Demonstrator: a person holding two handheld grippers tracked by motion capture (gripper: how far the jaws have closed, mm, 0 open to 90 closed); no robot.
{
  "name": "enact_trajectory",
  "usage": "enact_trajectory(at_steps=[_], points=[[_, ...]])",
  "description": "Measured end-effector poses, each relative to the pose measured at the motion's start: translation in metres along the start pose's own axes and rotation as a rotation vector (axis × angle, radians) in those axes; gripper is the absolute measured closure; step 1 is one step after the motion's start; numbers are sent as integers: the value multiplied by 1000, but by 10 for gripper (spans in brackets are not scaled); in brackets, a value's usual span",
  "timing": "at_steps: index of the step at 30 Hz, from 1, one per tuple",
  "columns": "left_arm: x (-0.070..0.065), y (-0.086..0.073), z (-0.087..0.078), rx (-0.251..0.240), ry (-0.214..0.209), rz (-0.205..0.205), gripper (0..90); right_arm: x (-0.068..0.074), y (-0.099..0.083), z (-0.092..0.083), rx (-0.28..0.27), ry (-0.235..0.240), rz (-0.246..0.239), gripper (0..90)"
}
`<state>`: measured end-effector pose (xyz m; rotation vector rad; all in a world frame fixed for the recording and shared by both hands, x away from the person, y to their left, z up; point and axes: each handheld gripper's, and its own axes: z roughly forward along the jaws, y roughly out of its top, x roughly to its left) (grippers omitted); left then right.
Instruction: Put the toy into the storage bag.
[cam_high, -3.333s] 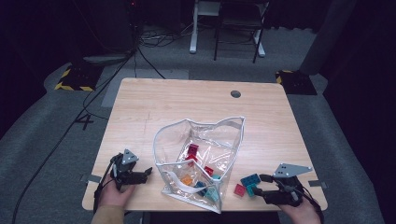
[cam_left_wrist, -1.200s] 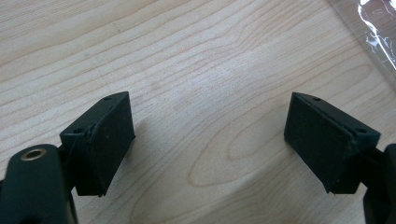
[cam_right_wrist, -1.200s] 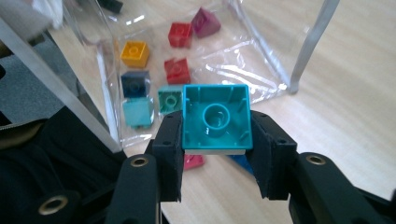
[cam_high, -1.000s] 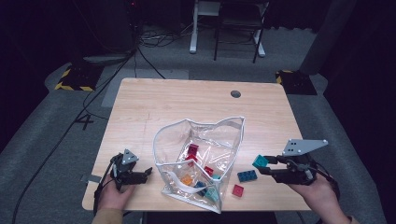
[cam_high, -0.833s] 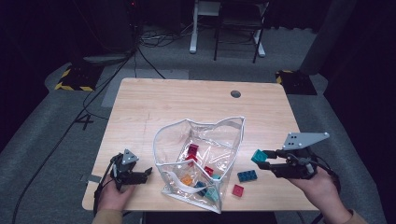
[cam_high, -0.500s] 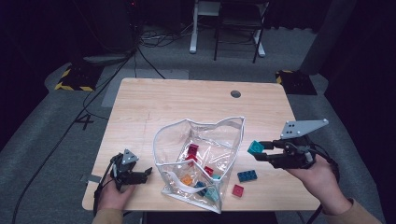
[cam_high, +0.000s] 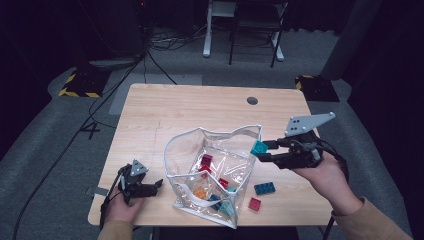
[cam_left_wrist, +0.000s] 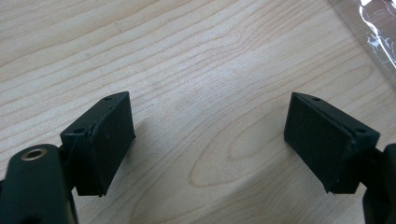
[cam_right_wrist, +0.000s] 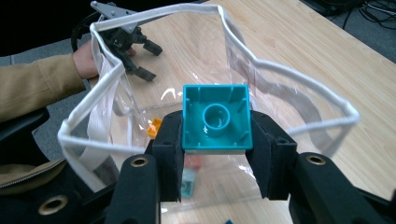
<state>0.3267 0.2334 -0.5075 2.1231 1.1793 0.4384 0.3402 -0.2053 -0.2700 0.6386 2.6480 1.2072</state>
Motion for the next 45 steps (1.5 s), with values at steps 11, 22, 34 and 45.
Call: enact_trajectory(at_steps=[11,22,34,45], points=[[-1,0,0,-6,2,-8,165,-2,39,42,63,31,-46,587],[-1,0,0,-4,2,-7,165,-4,63,85,126,70,-49,587],[-1,0,0,-5,2,-9,165,-1,80,135,251,122,-41,587],[-1,0,0,-5,2,-9,166,2,81,172,394,109,-45,587]])
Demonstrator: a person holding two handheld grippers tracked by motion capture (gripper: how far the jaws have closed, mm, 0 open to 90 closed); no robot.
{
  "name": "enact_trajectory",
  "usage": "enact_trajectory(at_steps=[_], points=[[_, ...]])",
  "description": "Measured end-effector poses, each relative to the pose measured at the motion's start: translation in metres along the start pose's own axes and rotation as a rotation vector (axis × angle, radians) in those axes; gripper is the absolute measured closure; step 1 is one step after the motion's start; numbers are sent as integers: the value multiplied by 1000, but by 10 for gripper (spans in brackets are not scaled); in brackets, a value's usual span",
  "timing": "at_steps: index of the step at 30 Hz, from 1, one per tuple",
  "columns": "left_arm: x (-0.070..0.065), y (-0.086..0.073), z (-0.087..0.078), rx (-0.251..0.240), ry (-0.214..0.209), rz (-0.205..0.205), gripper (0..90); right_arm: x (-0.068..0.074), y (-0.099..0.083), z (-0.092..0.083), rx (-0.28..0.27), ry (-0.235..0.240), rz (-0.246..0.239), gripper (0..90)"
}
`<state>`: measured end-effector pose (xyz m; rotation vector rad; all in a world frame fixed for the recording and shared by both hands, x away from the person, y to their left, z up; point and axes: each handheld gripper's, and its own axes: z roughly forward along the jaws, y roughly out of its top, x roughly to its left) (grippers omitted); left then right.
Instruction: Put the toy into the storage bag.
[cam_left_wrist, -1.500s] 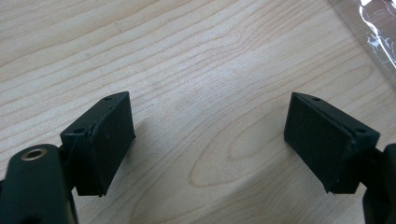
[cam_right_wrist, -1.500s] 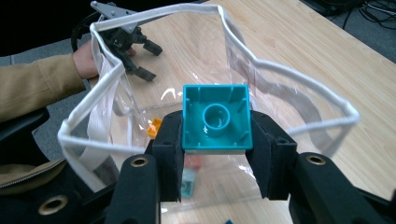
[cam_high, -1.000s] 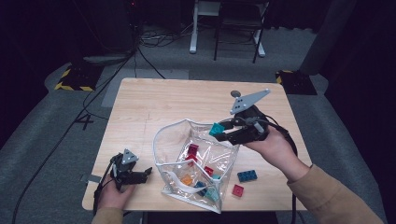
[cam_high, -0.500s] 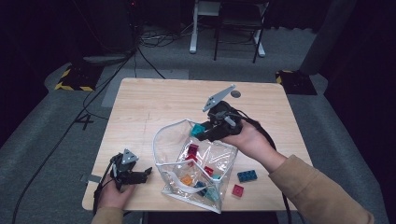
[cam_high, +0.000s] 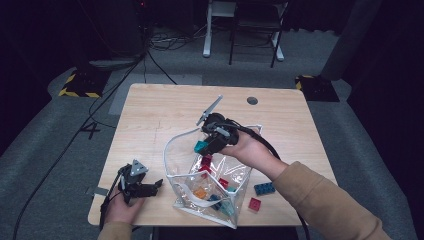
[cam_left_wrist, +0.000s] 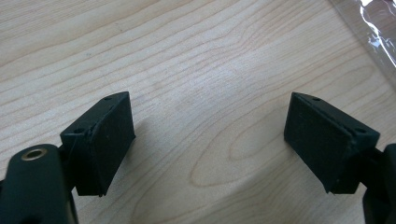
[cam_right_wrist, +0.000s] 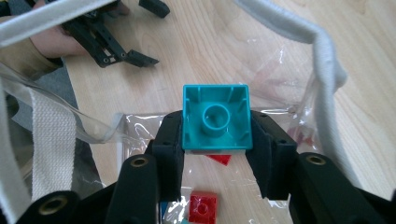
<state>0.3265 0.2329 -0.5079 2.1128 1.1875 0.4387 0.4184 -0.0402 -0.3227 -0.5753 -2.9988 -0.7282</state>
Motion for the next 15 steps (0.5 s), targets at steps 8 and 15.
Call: enact_trajectory(at_steps=[8,15], points=[[0,0,0,0,0,0,165,5,3,11,96,-31,-32,587],[0,0,0,-1,0,-1,166,14,-1,16,121,-38,-75,587]])
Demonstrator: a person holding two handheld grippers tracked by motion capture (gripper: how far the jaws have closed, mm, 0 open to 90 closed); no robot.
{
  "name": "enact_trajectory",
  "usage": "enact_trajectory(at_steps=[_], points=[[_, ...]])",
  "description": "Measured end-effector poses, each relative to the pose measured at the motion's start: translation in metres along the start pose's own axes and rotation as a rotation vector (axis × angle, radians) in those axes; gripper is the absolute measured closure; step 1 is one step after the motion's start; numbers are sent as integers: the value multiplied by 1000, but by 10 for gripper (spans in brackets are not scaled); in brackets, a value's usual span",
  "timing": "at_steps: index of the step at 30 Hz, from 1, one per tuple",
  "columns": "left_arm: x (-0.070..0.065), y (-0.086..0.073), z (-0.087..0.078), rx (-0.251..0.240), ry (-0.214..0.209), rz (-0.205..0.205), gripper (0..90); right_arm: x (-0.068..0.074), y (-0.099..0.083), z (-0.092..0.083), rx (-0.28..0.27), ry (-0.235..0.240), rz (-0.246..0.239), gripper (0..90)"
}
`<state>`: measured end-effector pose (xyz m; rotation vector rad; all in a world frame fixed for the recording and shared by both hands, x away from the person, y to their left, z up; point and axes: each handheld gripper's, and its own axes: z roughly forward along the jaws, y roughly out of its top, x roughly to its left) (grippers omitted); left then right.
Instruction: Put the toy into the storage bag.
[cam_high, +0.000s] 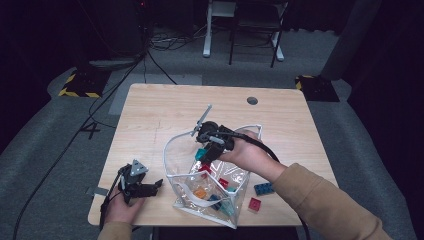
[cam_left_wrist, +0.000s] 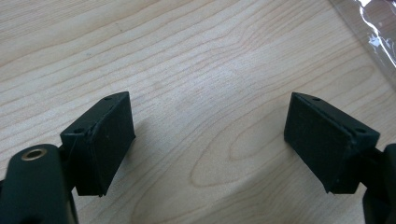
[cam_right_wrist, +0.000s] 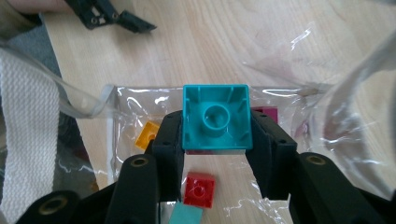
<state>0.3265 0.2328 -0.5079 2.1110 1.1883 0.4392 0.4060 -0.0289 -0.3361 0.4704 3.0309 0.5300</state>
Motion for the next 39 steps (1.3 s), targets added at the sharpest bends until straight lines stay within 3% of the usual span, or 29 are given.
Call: enact_trajectory(at_steps=[5,13,17,21,25,29,33,39], points=[[0,0,0,4,0,5,165,3,0,8,41,15,-22,587],[0,0,0,3,0,4,166,3,0,16,115,57,-18,570],[0,0,0,1,0,2,166,3,-1,15,94,67,3,455],[0,0,0,3,-1,2,165,4,-4,7,62,65,2,423],[0,0,0,2,0,1,165,8,-10,-8,-2,59,9,410],[0,0,0,2,0,1,165,12,-22,-29,-110,43,14,406],[0,0,0,1,2,-3,166,17,-42,-55,-236,43,24,409],[1,1,0,5,6,-5,165,23,-76,-82,-363,35,38,410]])
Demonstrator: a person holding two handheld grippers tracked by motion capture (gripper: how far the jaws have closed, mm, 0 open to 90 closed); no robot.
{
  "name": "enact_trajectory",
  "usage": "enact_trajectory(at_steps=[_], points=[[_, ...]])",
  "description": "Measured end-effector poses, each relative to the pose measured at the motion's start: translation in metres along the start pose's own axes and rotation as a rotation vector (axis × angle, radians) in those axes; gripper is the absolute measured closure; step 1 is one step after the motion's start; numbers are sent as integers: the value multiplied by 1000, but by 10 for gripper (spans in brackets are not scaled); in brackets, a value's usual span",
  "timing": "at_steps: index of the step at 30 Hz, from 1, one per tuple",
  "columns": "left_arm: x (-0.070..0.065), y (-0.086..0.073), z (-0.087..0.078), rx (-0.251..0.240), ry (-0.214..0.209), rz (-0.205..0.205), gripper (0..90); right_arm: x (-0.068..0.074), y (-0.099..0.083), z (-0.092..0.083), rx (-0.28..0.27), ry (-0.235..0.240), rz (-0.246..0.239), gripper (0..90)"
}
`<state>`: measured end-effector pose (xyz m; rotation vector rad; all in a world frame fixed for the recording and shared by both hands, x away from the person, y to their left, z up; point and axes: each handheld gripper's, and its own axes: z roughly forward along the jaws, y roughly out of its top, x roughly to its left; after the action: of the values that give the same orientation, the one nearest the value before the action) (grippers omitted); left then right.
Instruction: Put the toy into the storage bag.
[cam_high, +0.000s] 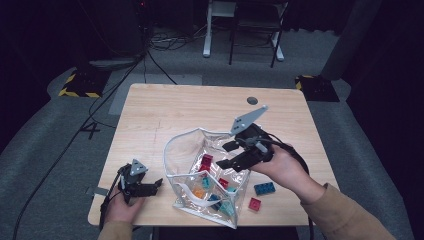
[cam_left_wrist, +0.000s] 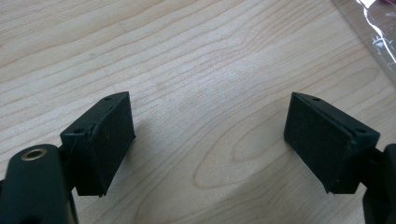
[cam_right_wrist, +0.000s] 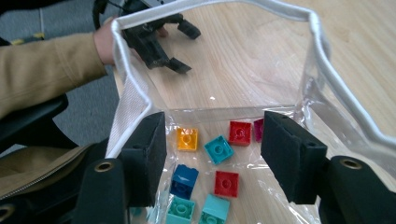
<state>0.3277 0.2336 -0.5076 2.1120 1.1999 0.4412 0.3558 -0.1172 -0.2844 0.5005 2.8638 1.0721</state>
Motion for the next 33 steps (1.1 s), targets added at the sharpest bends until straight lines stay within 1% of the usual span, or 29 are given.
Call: enact_trajectory(at_steps=[1,3,5,12,14,19,24,28,33], points=[[0,0,0,2,-1,-2,165,1,-4,-6,-18,-4,0,411],[0,0,0,-2,4,-2,165,4,-13,-17,-71,-12,5,415],[0,0,0,-1,4,-4,164,7,-22,-27,-120,-10,9,415],[0,0,1,-3,8,-5,162,12,-59,-54,-218,-23,26,418],[0,0,1,-3,8,-6,162,12,-68,-62,-237,-31,30,418],[0,0,1,-5,13,-12,161,12,-89,-73,-250,-46,39,417],[0,1,1,-4,15,-16,159,9,-110,-78,-269,-67,56,416],[0,1,1,-2,21,-22,157,7,-126,-75,-265,-81,74,409],[1,3,4,3,35,-34,139,3,-143,-63,-240,-98,105,407]])
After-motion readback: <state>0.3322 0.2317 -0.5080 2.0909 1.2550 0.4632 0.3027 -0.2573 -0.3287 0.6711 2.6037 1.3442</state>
